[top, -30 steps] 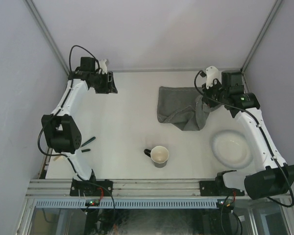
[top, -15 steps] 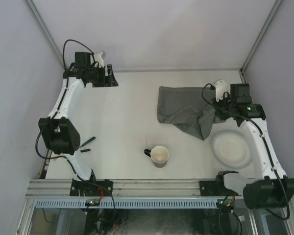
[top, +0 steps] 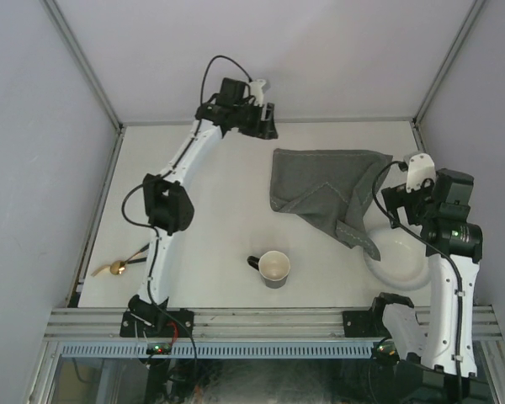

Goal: Set the dinner table for one person
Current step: Place the napkin at the center of the board.

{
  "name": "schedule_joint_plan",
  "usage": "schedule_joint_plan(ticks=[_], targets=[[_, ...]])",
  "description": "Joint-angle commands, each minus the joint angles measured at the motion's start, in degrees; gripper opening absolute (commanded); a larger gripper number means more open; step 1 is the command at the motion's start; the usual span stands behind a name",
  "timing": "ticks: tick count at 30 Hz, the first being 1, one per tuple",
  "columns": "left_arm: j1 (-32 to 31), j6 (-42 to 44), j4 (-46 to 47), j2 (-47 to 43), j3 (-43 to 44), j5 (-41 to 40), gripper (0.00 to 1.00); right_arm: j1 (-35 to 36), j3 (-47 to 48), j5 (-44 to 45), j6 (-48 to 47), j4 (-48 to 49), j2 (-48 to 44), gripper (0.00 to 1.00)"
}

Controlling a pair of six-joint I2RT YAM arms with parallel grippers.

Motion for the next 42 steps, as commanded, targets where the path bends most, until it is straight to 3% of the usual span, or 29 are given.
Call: schedule_joint_plan(ticks=[1,5,8,14,18,24,30,36,42], targets=[[-4.6,-7.2,10.0,5.3,9.8,-1.8,0.72,-7.2,-3.0,-1.5,-3.0,2.1,-0.3,1.00],[-8.9,-14.2,21.5,4.7,1.0,0.6,0.73,-14.1,-5.1,-4.3,-4.3,2.0,0.0,1.00],[-11.9,-14.9,19.3,8.1,3.7,1.0,0.74,-17.0,-4.9,-7.1,-4.3,1.3,0.6,1.00],[-13.0,-16.8,23.5,10.3,-0.4,3.4,0.76,-19.4,-1.9,-11.4,-3.2,-2.1,1.5,1.00],[-12.9,-24.9,25.9,13.6,-0.1,9.6,0.76,-19.5,-1.3,-12.0,-2.0,-3.2,1.4,1.00],[-12.2,-31.0,19.7,17.0,-1.7,10.6,0.74,-19.5,0.4,-11.8,-1.5,-5.5,0.9,1.00],[-12.8,-31.3,20.2,16.5,-6.1,10.0,0.72,-19.1,2.3,-13.3,0.1,-6.8,1.5,1.00],[-15.2,-26.7,19.0,15.3,-7.3,5.9,0.72,-18.3,2.6,-12.6,0.3,-7.4,0.8,1.00],[-17.5,-26.7,18.0,16.9,-6.8,7.2,0.72,-18.2,2.5,-12.6,0.3,-7.9,0.4,1.00]])
